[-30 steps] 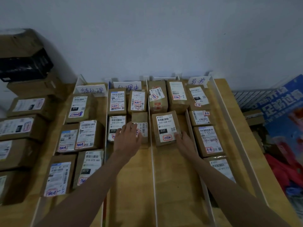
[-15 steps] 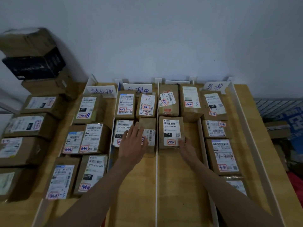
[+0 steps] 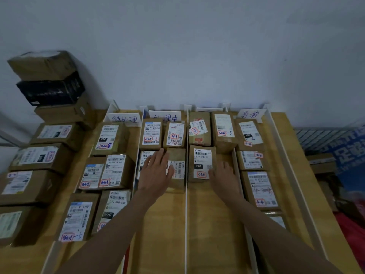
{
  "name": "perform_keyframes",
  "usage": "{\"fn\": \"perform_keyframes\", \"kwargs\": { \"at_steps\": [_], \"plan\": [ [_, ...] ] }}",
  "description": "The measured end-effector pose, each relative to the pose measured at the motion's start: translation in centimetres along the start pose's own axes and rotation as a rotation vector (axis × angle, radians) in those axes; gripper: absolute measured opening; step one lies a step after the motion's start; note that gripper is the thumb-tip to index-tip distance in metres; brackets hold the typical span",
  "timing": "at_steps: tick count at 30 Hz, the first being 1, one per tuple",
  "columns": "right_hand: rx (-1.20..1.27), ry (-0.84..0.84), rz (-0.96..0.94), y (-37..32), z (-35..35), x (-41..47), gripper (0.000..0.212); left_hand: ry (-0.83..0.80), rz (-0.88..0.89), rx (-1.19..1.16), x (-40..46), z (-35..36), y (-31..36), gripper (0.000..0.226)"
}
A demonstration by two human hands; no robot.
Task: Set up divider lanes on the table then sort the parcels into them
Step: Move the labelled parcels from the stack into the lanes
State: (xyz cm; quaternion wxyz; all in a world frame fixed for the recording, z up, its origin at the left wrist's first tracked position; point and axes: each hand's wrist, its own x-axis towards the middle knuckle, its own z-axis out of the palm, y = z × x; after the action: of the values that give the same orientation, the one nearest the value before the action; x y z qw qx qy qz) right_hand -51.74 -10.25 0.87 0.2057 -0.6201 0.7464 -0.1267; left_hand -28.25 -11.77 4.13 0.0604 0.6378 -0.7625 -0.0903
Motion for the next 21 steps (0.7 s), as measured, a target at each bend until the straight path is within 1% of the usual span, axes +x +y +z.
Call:
{"fn": "perform_keyframes", "kwargs": {
  "at_steps": [4,6,8,10,16,19,21],
  "plan": [
    [-0.113,0.082,-0.172,-1.9,-2.7,-1.5,0.045,0.031,-0.019,0.016,-1.4,-1.9,0.4,0.055],
    [-0.157,0.093,-0.234,-2.9,-3.8,-2.2,0.048,0.047,-0.04,0.025,-2.7,-2.9,0.4,0.06],
    [-0.169,0.125,-0.282,-4.0,-4.8,-3.0,0.047,0.062,-0.058,0.027,-4.0,-3.9,0.2,0.069],
    [-0.175,0.149,-0.332,-5.3,-5.7,-4.1,0.046,0.078,-0.07,0.046,-5.5,-4.9,-0.1,0.073],
    [-0.17,0.182,-0.429,-8.6,-7.7,-8.4,0.045,0.124,-0.114,0.064,-10.3,-7.8,-0.8,0.067],
    [-0.174,0.171,-0.475,-10.1,-7.9,-10.7,0.043,0.142,-0.138,0.071,-13.2,-9.0,-1.3,0.059],
    [-0.169,0.165,-0.502,-11.4,-7.7,-12.0,0.044,0.165,-0.163,0.064,-15.3,-9.9,-1.7,0.062]
  ]
}}
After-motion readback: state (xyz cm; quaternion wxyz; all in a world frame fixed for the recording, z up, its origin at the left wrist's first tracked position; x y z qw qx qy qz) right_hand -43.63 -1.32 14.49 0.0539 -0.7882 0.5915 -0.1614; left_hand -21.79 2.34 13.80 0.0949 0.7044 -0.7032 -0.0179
